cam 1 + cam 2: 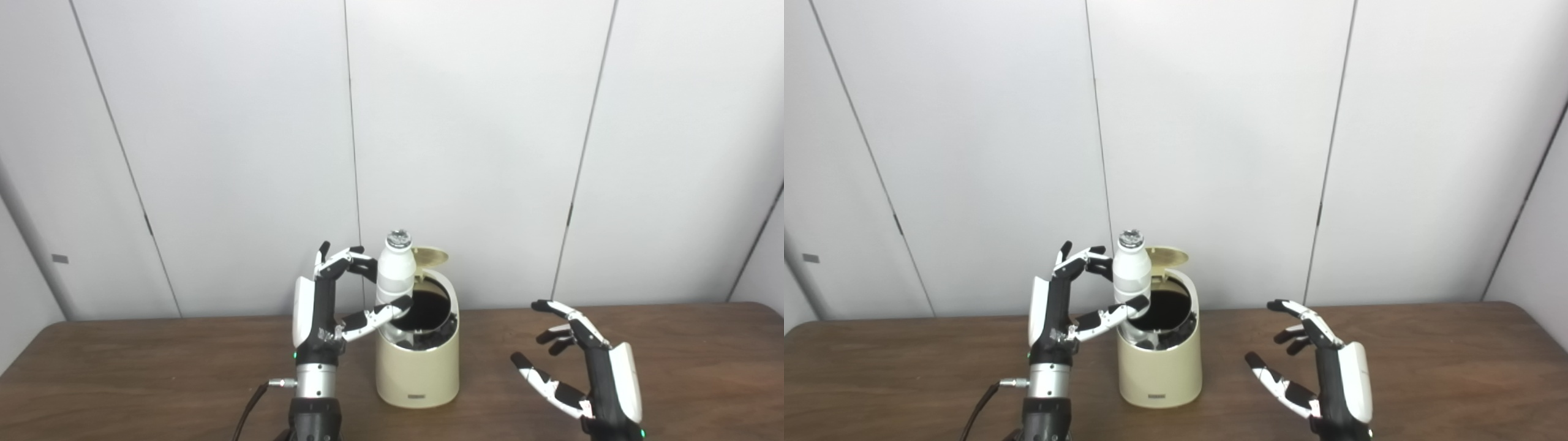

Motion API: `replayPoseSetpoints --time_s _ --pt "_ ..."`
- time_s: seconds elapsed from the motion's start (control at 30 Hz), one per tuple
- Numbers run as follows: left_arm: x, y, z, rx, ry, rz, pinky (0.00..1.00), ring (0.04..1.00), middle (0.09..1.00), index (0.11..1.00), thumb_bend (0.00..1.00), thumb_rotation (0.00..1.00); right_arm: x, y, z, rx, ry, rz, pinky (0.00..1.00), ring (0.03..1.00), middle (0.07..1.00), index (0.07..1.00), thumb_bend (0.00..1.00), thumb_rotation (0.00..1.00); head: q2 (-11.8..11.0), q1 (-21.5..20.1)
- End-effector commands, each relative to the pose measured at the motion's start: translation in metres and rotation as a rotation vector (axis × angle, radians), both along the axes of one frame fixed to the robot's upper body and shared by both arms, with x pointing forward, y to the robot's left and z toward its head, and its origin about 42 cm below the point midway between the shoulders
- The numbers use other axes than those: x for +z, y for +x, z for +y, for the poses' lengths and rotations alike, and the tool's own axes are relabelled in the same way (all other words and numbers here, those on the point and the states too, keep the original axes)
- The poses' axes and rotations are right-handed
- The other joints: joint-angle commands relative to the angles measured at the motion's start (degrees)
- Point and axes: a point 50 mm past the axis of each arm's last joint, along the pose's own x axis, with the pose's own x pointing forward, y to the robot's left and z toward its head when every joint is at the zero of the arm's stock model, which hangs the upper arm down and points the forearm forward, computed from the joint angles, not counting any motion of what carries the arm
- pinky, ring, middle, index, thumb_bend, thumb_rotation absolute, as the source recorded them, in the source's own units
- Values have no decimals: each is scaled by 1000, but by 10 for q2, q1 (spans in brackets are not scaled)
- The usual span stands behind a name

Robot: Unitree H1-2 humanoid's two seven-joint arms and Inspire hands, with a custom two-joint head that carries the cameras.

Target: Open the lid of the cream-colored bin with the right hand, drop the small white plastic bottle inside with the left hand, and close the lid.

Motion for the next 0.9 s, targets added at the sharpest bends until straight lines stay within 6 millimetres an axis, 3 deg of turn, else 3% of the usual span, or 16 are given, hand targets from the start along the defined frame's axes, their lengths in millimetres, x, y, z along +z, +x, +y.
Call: replayPoseSetpoints --time_s 0.0,0.1,0.3,0.4,0.53,0.63,0.73,0.87 --pt "36 10 -10 -34 -23 -101 1000 772 481 479 525 0 20 7 6 17 7 -87 344 472 750 702 328 212 1 -2" --pt "36 11 -12 -34 -30 -100 1000 759 464 505 523 0 21 7 8 15 10 -87 276 393 753 705 322 235 0 -4" --pt "36 12 -15 -39 -34 -91 1000 756 462 507 523 0 20 7 8 19 15 -94 310 453 749 703 333 240 0 -7" --pt "35 13 -16 -41 -43 -80 1000 755 464 504 523 0 22 6 9 21 13 -94 372 515 748 700 333 261 0 -8" --pt "32 15 -17 -40 -55 -60 1000 750 465 504 524 0 22 6 10 23 17 -93 275 401 755 705 325 249 0 -10" --pt "30 16 -17 -46 -58 -43 1000 755 469 498 524 0 23 5 11 22 17 -94 319 460 750 702 327 236 2 -11" --pt "28 16 -18 -50 -67 -27 1000 763 480 482 525 0 24 4 12 19 17 -91 275 388 756 705 323 245 4 -11" --pt "25 16 -18 -65 -83 -3 1000 771 486 472 525 0 25 3 12 19 16 -91 305 438 754 703 325 249 5 -12"
